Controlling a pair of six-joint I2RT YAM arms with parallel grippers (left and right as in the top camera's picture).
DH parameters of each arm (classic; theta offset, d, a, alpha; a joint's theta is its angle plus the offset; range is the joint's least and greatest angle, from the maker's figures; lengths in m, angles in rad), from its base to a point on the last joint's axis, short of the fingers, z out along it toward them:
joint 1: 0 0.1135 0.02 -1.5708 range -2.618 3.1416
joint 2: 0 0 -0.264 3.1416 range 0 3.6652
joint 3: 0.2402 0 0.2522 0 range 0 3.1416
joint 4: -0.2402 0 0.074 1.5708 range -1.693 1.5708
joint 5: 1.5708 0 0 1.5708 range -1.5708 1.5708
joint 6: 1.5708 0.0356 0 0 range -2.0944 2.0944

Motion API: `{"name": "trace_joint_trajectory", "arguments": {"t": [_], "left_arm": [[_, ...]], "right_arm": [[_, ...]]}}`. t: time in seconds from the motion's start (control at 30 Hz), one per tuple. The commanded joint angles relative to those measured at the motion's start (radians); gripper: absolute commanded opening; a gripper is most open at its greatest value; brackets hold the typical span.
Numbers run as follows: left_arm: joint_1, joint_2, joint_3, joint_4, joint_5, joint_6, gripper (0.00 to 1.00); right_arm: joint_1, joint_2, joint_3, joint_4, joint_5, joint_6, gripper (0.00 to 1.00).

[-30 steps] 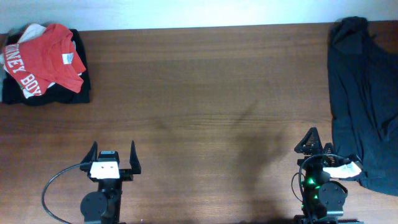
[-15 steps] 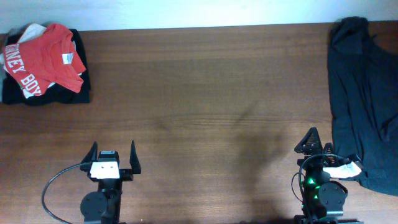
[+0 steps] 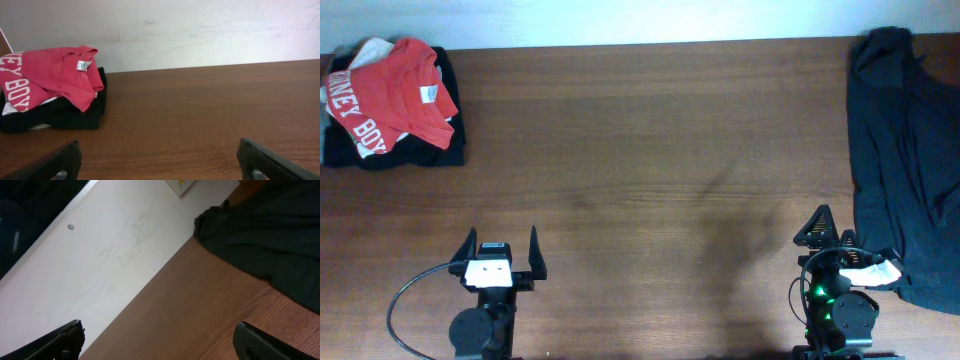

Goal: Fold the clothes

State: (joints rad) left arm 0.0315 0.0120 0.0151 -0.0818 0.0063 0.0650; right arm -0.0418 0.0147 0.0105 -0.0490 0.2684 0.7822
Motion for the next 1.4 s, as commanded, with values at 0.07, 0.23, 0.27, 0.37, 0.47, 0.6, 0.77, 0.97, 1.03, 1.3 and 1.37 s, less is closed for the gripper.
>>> {"name": "trace_joint_trajectory", "arguments": {"t": [0.07,0.23,0.27,0.37,0.47,0.6,0.77,0.97,1.03,1.3,1.37], "left_arm": [[0.005,-0.001,-0.006,-0.002,-0.006,0.019,0.99],[0.005,-0.001,-0.006,-0.002,-0.007,0.019,0.99],[0.005,-0.001,-0.006,-0.002,-0.007,0.019,0.99],[0.005,-0.001,-0.006,-0.002,-0.007,0.019,0.99],[0.005,-0.001,-0.006,-0.002,-0.007,0.019,0.99],[0.005,-0.001,-0.006,-0.002,-0.006,0.019,0.99],[0.005,-0.001,-0.006,-0.002,-0.007,0.019,0.99],[0.005,-0.001,-0.006,-0.002,-0.007,0.019,0.99],[0.005,-0.001,-0.006,-0.002,-0.006,0.019,0.99],[0.005,-0.001,-0.006,-0.002,-0.007,0.019,0.99],[0.005,-0.001,-0.006,-0.002,-0.006,0.019,0.99]], "right_arm": [[-0.005,-0.008,-0.005,0.018,-0.171,0.093,0.99],[-0.005,-0.007,-0.005,0.008,-0.711,0.094,0.99],[-0.005,-0.007,-0.005,0.034,-0.738,0.078,0.99],[-0.005,-0.004,0.064,0.204,-0.778,-0.023,0.99],[-0.005,0.13,0.352,0.03,-0.701,-0.192,0.99],[-0.005,0.591,0.861,-0.344,-0.567,-0.431,0.99],[-0.005,1.375,1.694,-0.968,-0.268,-0.57,0.99],[-0.103,1.919,1.965,-0.842,0.117,-0.72,0.99],[-0.172,2.031,1.965,-0.77,0.083,-0.751,0.99],[-0.354,2.297,1.962,-0.757,-0.073,-0.756,0.73],[-0.368,2.324,1.962,-0.763,-0.128,-0.756,0.73]]}}
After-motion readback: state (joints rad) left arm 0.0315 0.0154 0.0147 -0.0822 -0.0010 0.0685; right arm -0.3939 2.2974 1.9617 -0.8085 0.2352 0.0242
